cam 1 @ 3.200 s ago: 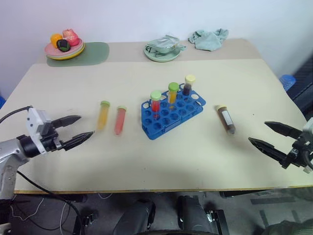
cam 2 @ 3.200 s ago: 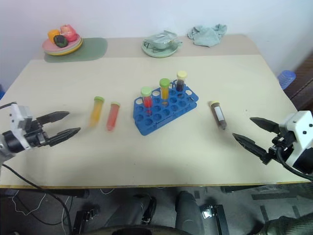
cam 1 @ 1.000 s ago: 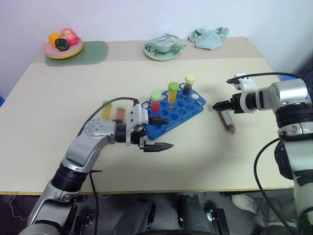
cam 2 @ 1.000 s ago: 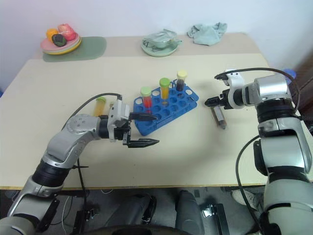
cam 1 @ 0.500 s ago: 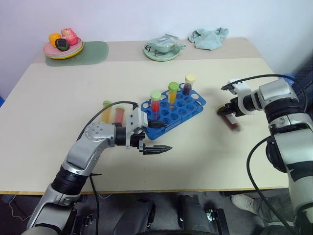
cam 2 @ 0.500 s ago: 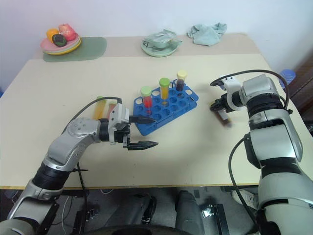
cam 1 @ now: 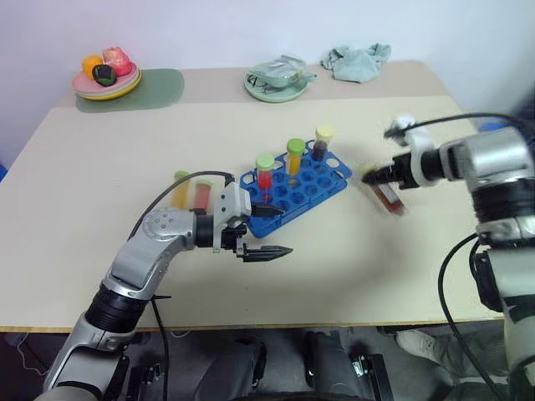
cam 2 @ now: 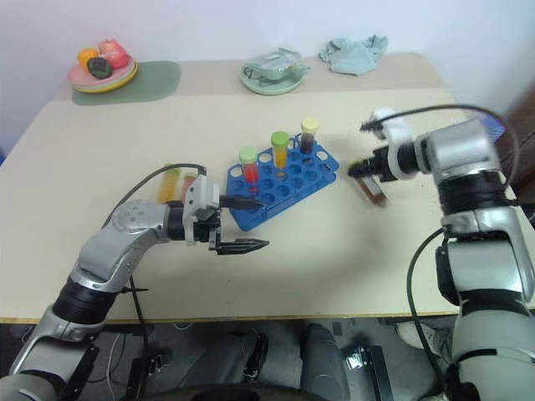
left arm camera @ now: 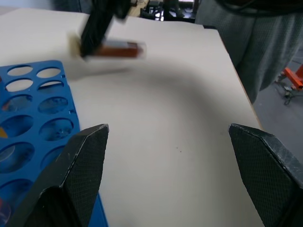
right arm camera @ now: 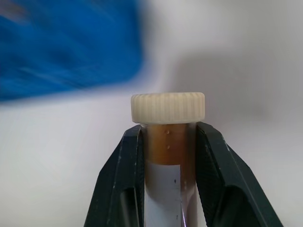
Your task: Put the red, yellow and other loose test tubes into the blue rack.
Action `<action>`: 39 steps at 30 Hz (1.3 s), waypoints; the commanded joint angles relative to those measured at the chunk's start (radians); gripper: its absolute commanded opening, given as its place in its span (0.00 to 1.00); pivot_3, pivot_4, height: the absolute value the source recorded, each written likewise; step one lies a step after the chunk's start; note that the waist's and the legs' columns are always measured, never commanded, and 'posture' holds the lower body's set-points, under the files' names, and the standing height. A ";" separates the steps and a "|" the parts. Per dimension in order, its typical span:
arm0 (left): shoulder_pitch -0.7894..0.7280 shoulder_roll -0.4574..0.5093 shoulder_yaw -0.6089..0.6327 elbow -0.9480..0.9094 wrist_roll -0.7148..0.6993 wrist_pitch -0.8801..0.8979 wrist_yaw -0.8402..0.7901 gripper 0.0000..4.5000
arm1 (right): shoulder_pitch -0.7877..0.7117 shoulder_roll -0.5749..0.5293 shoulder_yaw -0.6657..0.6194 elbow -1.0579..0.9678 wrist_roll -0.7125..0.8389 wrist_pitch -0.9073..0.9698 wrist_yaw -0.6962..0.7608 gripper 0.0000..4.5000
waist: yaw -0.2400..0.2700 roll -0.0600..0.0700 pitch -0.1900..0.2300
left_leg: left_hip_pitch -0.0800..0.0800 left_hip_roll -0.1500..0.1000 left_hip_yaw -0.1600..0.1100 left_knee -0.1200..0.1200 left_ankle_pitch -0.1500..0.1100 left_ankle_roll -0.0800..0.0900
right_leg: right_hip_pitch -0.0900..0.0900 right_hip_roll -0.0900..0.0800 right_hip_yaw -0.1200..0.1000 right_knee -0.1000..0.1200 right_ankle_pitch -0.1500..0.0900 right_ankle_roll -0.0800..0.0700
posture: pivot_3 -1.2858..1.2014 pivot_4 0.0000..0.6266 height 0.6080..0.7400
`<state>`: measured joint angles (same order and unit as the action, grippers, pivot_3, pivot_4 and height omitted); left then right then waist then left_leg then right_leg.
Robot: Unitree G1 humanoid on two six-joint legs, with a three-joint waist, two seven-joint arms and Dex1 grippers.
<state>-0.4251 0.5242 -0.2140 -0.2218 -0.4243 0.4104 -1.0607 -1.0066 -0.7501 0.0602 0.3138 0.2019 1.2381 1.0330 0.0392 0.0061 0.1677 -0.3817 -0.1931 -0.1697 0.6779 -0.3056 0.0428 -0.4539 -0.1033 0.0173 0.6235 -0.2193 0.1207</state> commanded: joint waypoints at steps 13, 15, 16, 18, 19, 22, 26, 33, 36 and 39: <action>0.062 0.022 0.113 0.007 -0.019 -0.018 0.036 0.92 | 0.372 0.576 -0.296 -0.308 0.021 -1.091 -0.439 0.18 | -0.027 -0.001 -0.001 | 0.001 0.000 0.006 0.004 0.002 -0.003 | -0.004 0.001 0.005 0.009 0.002 -0.001 | 0.52 0.24 1.00; 0.071 0.025 0.118 -0.005 -0.023 -0.010 0.042 0.92 | 0.359 0.606 -0.298 -0.193 0.014 -1.230 -0.470 0.18 | -0.031 -0.001 -0.001 | 0.002 0.000 0.006 0.004 0.002 -0.003 | -0.004 0.003 0.005 0.009 0.002 -0.001 | 0.52 0.24 1.00; 0.075 0.029 0.121 -0.008 -0.022 -0.011 0.044 0.92 | 0.352 0.616 -0.298 -0.140 0.010 -1.292 -0.482 0.18 | -0.033 -0.001 -0.001 | 0.002 0.000 0.006 0.003 0.002 -0.003 | -0.004 0.004 0.005 0.009 0.002 -0.001 | 0.52 0.24 1.00; 0.086 0.038 0.132 -0.022 -0.024 -0.005 0.052 0.92 | 0.340 0.620 -0.293 -0.038 0.004 -1.396 -0.491 0.18 | -0.039 -0.001 -0.001 | 0.003 0.001 0.006 0.003 0.002 -0.003 | -0.003 0.005 0.005 0.009 0.002 -0.001 | 0.52 0.24 1.00; 0.091 0.043 0.138 -0.030 -0.024 -0.002 0.057 0.92 | 0.334 0.624 -0.301 0.004 0.015 -1.430 -0.497 0.18 | -0.042 -0.001 -0.001 | 0.003 0.001 0.006 0.002 0.002 -0.004 | -0.003 0.005 0.005 0.009 0.002 -0.001 | 0.52 0.24 1.00; 0.113 0.058 0.160 -0.061 -0.032 0.012 0.071 0.92 | 0.317 0.623 -0.307 0.104 0.036 -1.508 -0.499 0.18 | -0.053 -0.001 -0.001 | 0.004 0.001 0.005 0.001 0.003 -0.005 | -0.003 0.005 0.006 0.009 0.002 -0.002 | 0.52 0.24 1.00; 0.139 0.077 0.176 -0.106 -0.046 0.038 0.088 0.92 | 0.315 0.630 -0.297 0.200 0.061 -1.564 -0.468 0.18 | -0.059 -0.001 0.000 | 0.006 0.002 0.006 0.000 0.004 -0.006 | -0.003 0.006 0.007 0.009 0.002 -0.003 | 0.52 0.24 1.00; 0.159 0.097 0.193 -0.137 -0.060 0.056 0.109 0.92 | 0.303 0.670 -0.271 0.297 0.091 -1.617 -0.428 0.18 | -0.059 0.000 -0.001 | 0.007 0.005 0.006 -0.002 0.004 -0.007 | -0.002 0.007 0.007 0.009 0.003 -0.005 | 0.52 0.24 1.00; 0.167 0.106 0.197 -0.146 -0.059 0.059 0.115 0.92 | 0.293 0.674 -0.265 0.333 0.091 -1.630 -0.423 0.18 | -0.059 0.000 -0.001 | 0.008 0.005 0.006 -0.002 0.004 -0.008 | -0.002 0.009 0.007 0.009 0.004 -0.005 | 0.52 0.24 1.00; 0.173 0.111 0.202 -0.155 -0.064 0.063 0.122 0.92 | 0.282 0.673 -0.265 0.373 0.094 -1.643 -0.416 0.18 | -0.060 0.000 -0.001 | 0.008 0.006 0.007 -0.002 0.004 -0.008 | -0.002 0.009 0.007 0.009 0.004 -0.005 | 0.52 0.24 1.00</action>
<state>-0.2544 0.6265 -0.0421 -0.3317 -0.4702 0.4745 -0.9459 -0.7025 -0.0843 -0.2142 0.6666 0.2894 -0.3942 0.6051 -0.0208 0.0058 0.1671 -0.3737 -0.1867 -0.1624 0.6755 -0.3011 0.0350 -0.4557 -0.0935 0.0248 0.6323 -0.2152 0.1149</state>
